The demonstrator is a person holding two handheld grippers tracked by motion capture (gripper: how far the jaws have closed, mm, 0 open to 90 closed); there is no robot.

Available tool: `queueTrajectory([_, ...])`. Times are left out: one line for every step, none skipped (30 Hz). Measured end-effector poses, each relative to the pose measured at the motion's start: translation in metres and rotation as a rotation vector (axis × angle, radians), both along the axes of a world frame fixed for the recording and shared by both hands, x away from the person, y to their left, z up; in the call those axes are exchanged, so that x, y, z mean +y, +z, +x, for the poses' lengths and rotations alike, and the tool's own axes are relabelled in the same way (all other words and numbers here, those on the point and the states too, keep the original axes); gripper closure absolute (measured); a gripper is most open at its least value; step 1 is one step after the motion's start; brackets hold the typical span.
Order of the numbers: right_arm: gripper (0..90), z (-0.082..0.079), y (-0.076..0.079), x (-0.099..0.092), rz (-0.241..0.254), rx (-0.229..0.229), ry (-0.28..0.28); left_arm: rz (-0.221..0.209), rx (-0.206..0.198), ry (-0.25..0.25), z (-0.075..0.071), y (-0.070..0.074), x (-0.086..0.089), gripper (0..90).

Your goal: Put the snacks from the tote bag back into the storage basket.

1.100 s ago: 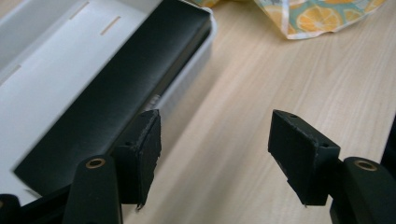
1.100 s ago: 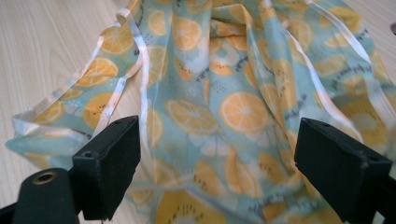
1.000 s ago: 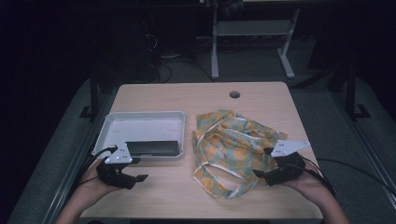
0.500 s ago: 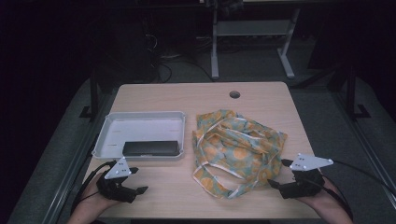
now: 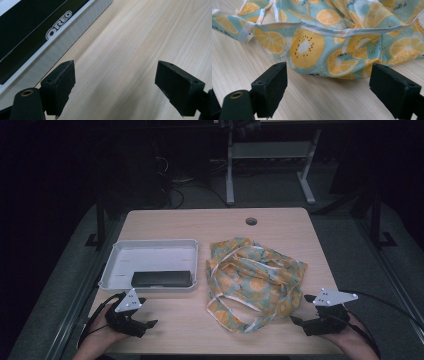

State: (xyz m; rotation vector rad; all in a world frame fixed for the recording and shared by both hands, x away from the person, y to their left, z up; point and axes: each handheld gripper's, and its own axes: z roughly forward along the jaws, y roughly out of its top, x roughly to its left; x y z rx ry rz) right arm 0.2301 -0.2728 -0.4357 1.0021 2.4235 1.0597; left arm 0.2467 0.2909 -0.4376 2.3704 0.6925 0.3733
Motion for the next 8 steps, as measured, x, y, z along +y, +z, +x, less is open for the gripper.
queueTrajectory([14.5, -0.0001, 0.0000, -0.0005, 0.003, -0.002, 0.000, 0.001, -0.001, -0.002, 0.0000, -0.0003, 0.0000, 16.2])
queueTrajectory([14.5, -0.0003, 0.0000, -0.0008, 0.003, -0.004, -0.003, 0.003, 0.003, -0.003, 0.0002, -0.0006, -0.0001, 16.2])
queueTrajectory([14.5, -0.0003, -0.0001, -0.0013, 0.001, -0.006, -0.001, 0.005, 0.006, -0.002, 0.0007, -0.0011, -0.0002, 16.2])
queueTrajectory([14.5, -0.0005, -0.0002, -0.0017, 0.005, -0.004, -0.001, 0.009, 0.003, -0.005, 0.0014, -0.0012, -0.0002, 16.2])
queueTrajectory([14.5, -0.0007, -0.0001, -0.0020, 0.004, -0.003, -0.003, 0.010, 0.002, -0.006, 0.0017, -0.0014, -0.0004, 16.2])
queueTrajectory([14.5, -0.0007, -0.0002, -0.0020, 0.007, -0.004, -0.004, 0.008, 0.003, -0.007, 0.0019, -0.0018, -0.0009, 16.2])
queueTrajectory([14.4, -0.0008, -0.0004, -0.0022, 0.008, -0.005, -0.003, 0.008, 0.004, -0.006, 0.0020, -0.0021, -0.0012, 16.2])
queueTrajectory([14.5, -0.0007, -0.0007, -0.0021, 0.010, -0.006, -0.002, 0.011, 0.004, -0.008, 0.0019, -0.0021, -0.0016, 16.2])
